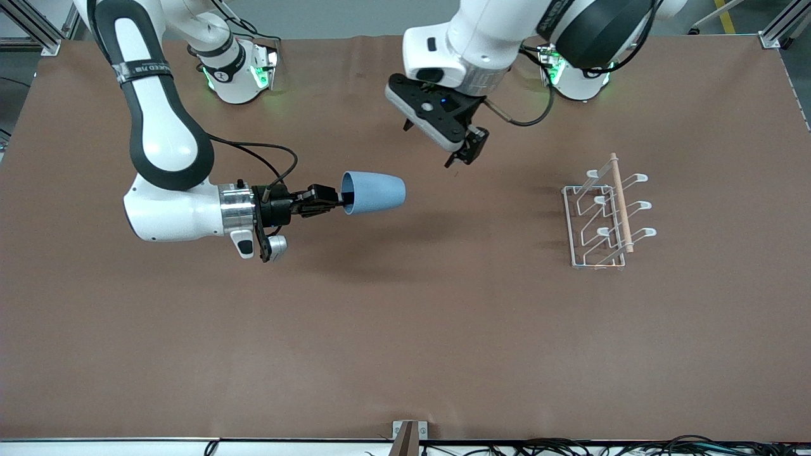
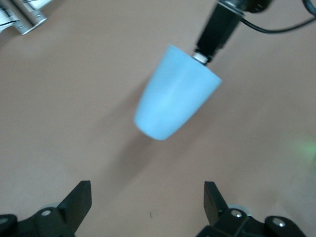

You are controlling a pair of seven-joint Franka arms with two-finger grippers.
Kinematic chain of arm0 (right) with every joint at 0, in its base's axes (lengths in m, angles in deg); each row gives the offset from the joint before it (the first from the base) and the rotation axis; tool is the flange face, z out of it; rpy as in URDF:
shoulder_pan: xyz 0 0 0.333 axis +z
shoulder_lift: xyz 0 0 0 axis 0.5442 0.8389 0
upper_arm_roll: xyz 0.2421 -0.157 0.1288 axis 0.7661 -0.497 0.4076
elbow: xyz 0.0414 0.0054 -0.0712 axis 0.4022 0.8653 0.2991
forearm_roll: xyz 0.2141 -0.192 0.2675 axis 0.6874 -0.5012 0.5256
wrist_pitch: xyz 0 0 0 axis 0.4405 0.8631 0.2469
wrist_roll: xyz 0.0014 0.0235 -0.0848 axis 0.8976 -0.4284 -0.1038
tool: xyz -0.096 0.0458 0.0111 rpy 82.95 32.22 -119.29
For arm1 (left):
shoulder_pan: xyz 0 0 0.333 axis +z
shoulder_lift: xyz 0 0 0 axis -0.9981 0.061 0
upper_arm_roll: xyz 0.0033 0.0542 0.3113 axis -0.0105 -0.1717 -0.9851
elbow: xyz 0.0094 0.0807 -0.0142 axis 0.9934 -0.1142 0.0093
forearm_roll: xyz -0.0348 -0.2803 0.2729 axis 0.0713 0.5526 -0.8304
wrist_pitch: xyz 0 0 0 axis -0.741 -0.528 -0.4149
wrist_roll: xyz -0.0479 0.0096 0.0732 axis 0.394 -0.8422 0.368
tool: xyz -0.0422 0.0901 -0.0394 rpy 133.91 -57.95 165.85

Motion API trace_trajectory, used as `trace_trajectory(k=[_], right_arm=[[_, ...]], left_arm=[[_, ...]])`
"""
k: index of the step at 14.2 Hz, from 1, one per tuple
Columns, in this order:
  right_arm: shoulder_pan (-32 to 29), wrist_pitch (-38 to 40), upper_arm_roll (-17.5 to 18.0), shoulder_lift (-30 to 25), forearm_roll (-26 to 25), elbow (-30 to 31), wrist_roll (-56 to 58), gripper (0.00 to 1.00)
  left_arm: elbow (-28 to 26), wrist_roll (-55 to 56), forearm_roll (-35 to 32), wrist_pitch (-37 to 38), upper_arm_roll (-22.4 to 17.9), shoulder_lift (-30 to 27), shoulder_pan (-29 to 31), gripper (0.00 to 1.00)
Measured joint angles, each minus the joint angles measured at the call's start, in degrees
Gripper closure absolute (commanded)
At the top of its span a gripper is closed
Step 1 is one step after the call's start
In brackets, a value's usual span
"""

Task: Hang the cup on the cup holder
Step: 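Reach the left gripper to the cup while the right gripper holds it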

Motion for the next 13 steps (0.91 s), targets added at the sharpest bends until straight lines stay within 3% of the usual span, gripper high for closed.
trace_trajectory(k=[7,13], right_arm=[[0.3,0.8,0.0,0.0,0.0,-0.5,0.1,0.98],[0.3,4.6,-0.2,0.9,0.0,-0.5,3.5,0.97]], left_arm=[[0.1,-13.2,-0.1,-6.7,-0.2,4.5,-1.1,0.00],[0.2,-16.7,-0.1,-10.7,-0.2,7.1,-1.1,0.00]])
